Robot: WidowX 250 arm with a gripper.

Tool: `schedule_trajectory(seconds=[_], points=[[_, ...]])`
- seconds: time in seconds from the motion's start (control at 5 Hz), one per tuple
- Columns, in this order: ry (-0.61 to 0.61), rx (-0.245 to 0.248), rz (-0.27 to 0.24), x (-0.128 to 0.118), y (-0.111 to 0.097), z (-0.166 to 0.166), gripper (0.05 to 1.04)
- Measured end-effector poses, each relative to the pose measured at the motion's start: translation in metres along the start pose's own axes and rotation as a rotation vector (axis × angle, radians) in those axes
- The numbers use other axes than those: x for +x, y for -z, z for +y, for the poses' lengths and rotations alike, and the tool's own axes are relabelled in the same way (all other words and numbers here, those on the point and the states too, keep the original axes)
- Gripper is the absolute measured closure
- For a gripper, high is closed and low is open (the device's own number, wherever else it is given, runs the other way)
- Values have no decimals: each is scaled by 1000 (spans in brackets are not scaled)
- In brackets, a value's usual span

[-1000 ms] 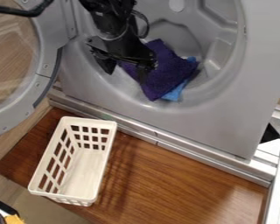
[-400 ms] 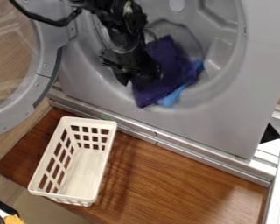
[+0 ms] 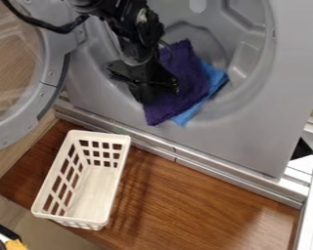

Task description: Put the purple cloth in the basket

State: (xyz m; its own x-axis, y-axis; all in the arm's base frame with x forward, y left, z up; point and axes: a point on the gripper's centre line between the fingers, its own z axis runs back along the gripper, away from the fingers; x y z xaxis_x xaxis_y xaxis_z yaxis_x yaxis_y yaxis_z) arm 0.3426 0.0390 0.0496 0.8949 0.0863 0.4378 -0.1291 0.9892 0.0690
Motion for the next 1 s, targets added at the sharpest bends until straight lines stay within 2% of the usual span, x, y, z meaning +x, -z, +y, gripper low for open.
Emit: schedule_trajectory(seconds=[0.4, 0.6, 0.8, 1.0], points=[[4, -19, -15, -4, -15, -2, 1029], [20, -18, -35, -6, -32, 0, 1029], [31, -7, -60, -4, -60, 8, 1029], [51, -16, -82, -10, -91, 13, 1029]])
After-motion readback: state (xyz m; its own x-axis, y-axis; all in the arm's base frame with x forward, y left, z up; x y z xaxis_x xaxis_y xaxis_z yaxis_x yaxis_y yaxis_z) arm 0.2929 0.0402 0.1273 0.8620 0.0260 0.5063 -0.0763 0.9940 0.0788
